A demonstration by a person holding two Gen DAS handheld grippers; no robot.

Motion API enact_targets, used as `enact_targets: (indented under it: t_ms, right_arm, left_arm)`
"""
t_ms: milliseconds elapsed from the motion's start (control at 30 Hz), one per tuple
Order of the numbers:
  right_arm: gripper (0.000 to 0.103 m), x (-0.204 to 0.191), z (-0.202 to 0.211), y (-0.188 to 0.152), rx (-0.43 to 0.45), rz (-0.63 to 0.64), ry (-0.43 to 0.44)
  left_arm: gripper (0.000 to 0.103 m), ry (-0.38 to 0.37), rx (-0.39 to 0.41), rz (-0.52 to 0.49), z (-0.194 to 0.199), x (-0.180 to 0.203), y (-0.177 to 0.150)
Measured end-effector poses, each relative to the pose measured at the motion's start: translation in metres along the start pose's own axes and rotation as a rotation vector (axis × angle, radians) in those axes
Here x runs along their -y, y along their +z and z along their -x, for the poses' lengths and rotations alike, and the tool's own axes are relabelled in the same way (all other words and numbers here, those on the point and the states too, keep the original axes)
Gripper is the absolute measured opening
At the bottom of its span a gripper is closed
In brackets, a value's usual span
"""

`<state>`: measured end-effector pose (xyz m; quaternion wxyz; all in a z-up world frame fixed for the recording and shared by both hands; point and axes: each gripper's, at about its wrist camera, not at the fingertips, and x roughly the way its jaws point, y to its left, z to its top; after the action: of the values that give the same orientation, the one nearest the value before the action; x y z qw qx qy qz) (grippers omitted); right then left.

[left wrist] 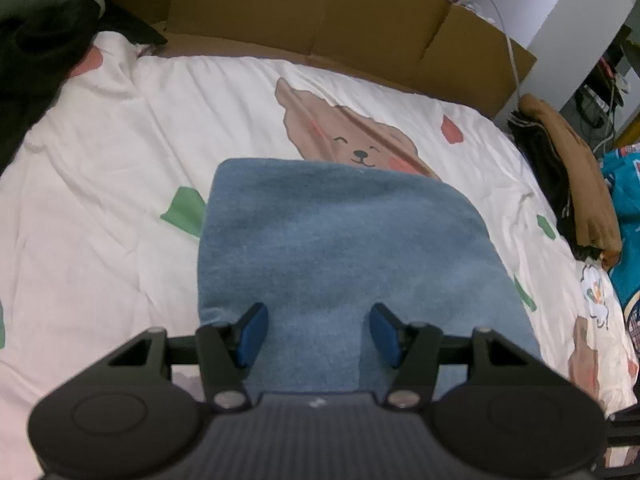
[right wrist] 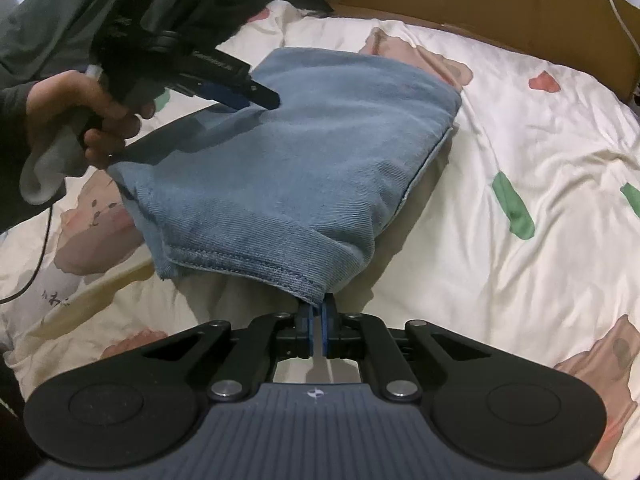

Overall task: Fold clothes
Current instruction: 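Press the folded jeans edge with the closed right tool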

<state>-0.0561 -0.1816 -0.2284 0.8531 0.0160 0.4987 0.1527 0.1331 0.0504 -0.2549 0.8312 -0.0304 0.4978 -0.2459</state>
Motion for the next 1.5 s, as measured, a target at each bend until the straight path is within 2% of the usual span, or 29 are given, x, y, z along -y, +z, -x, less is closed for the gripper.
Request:
enact_targets:
  t_ms: [233,367,533,667,867,1067,1300,1367,1500]
  right_arm:
    - [0.001,-0.014,0.009,0.003,-0.006,0.027,0.051]
    - [0.001,-0.008,0.010,0.002,-0.028,0.021,0.052]
    - [0.000,-0.003,0.002,-0.003,-0.110,0.005,0.025]
    - [0.001,-0.003,0.009,-0.011,-0.158,0.020,0.003]
    - [0.002,0.012,0.019,0.004,-0.106,-0.085,0.007]
    - [0.002,0.013,0.011,0.023,-0.058,-0.186,0.029]
    - [0.006,0.007,0.000,0.032,-0.038,-0.246,0.039]
    - [0.006,0.005,-0.005,0.031,-0.038,-0.254,0.040]
    - [0.006,0.003,-0.019,0.022,-0.042,-0.280,0.032]
  left_arm:
    - [0.062,0.000,0.007,0.002,-0.001,-0.003,0.000]
    - [0.062,-0.003,0.007,-0.004,-0.002,-0.004,0.000]
    - [0.060,0.014,-0.012,-0.021,0.005,0.001,0.002]
    - [0.058,-0.009,-0.039,0.038,0.021,-0.004,-0.003]
    - [0.051,-0.037,-0.057,0.041,0.056,-0.011,-0.018]
    - [0.050,-0.065,-0.112,0.010,0.083,-0.008,-0.038]
    - [0.049,-0.051,-0.149,-0.004,0.086,-0.007,-0.060]
    - [0.047,-0.026,-0.174,-0.020,0.075,-0.008,-0.066]
    - [0.049,0.012,-0.209,-0.063,0.056,-0.011,-0.079]
